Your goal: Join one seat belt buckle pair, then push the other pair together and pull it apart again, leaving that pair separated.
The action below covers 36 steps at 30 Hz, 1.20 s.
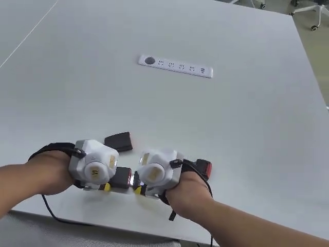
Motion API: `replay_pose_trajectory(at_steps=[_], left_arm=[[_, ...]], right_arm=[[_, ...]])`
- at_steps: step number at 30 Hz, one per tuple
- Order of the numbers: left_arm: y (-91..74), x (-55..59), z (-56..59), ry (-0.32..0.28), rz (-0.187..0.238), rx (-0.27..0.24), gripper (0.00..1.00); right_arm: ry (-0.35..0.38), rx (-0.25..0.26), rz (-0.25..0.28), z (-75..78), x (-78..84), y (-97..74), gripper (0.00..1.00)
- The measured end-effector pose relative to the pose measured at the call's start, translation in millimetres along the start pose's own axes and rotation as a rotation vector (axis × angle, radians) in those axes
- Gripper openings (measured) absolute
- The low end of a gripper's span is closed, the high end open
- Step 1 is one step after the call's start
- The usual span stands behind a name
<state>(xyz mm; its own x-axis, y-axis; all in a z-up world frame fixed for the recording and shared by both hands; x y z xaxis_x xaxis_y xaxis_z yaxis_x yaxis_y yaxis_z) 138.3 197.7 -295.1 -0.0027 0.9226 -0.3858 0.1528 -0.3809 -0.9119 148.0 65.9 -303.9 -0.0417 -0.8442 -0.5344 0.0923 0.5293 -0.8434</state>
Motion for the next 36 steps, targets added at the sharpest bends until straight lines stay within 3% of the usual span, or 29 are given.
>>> replay_pose_trajectory(at_steps=[27, 36], left_arm=[[3.1, 4.3, -4.4, -0.009, 0.002, 0.025, 0.31], [0.9, -0.2, -2.0, -0.024, -0.015, 0.018, 0.32]], right_arm=[[-0.02, -0.045, -0.013, 0.3, 4.0, -0.8, 0.33], [0.001, -0.056, -0.022, 1.1, 2.3, -1.0, 0.35]])
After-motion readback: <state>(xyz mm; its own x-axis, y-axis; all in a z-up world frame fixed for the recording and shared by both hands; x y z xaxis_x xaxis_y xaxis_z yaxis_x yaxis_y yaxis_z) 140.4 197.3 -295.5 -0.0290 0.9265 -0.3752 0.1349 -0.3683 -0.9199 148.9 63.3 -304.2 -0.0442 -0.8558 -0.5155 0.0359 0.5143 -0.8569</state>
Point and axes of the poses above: the centre of the closed fingertips' face, and the gripper's own axes: y roughly forward along the fingers, z roughly to its right, x roughly out of its underside, the point moved 8 cm from there along -y, roughly backward along the fingers, and after that the axes turned 1 degree about y, right-handed, at the moved point
